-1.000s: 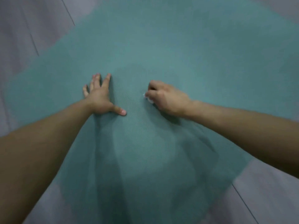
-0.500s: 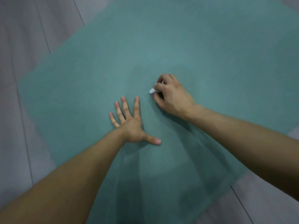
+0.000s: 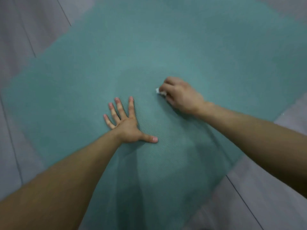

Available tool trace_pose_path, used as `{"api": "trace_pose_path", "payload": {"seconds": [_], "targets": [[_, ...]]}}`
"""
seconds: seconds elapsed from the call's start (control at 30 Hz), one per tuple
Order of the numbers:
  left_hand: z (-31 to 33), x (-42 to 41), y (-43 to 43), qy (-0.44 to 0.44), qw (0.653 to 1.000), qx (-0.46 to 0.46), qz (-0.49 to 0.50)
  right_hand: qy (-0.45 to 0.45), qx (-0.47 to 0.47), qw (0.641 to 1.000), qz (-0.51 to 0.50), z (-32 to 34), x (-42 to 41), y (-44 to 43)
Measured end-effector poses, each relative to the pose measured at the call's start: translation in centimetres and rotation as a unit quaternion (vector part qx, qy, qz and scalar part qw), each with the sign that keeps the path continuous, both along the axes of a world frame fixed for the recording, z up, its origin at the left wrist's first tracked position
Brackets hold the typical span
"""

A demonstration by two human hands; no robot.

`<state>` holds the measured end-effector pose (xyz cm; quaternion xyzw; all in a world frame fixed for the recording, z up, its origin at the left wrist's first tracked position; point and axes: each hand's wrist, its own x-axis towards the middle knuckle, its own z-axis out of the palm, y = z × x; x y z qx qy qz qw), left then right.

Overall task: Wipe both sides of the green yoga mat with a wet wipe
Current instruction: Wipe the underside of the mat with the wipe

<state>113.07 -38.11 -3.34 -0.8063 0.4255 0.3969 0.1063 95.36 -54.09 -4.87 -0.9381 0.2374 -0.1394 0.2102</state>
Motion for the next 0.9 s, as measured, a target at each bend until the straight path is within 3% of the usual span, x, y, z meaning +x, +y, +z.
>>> {"api": "trace_pose_path", "payload": {"seconds": [0.07, 0.13, 0.2, 0.27, 0.33, 0.4, 0.47, 0.57, 0.6, 0.67, 0.73, 0.8, 0.87, 0.9], "targets": [[0.1, 0.1, -0.1, -0.002, 1.000, 0.004, 0.002, -0.001, -0.029, 0.984, -0.174, 0.5, -2.2, -5.1], [0.3, 0.1, -0.2, 0.001, 1.000, 0.010, 0.000, 0.007, -0.011, 0.971, -0.240, 0.5, -2.8, -4.8], [0.2, 0.1, -0.2, 0.003, 1.000, 0.017, -0.002, -0.003, 0.020, 0.985, -0.174, 0.4, -1.2, 0.8], [0.2, 0.1, -0.2, -0.003, 1.000, 0.016, 0.002, -0.002, 0.052, 0.999, 0.015, -0.2, -0.4, 7.0], [0.2, 0.1, -0.2, -0.004, 1.000, 0.016, 0.000, 0.005, 0.016, 0.996, 0.093, -0.1, -1.0, 7.0], [0.2, 0.1, -0.2, 0.004, 1.000, 0.016, -0.001, -0.016, -0.014, 0.999, -0.046, -0.2, -2.2, 1.4], [0.2, 0.2, -0.2, 0.010, 1.000, 0.015, 0.000, -0.017, -0.043, 0.979, -0.201, -0.1, -4.4, -4.2], [0.2, 0.3, -0.2, 0.011, 1.000, 0.011, -0.002, -0.041, -0.018, 0.958, -0.285, -0.1, -4.2, -2.6], [0.2, 0.3, -0.2, 0.009, 1.000, 0.009, -0.005, -0.053, 0.010, 0.968, -0.245, -0.1, -3.1, 0.7], [0.0, 0.3, -0.1, 0.000, 1.000, 0.010, -0.006, -0.052, 0.061, 0.995, -0.058, -0.4, -2.1, 8.1], [-0.1, 0.2, -0.1, -0.003, 1.000, 0.011, -0.008, -0.032, 0.037, 0.998, 0.030, 0.0, -3.5, 9.4], [0.1, 0.2, -0.1, 0.003, 1.000, 0.009, -0.006, -0.022, 0.007, 0.993, -0.113, 0.2, -6.2, 4.3], [0.3, 0.1, -0.2, 0.006, 1.000, 0.008, -0.006, -0.027, -0.024, 0.957, -0.287, 0.7, -9.7, -1.0], [0.5, 0.0, -0.3, 0.006, 1.000, 0.010, -0.007, -0.032, -0.013, 0.944, -0.327, 0.8, -10.7, -1.7]]}}
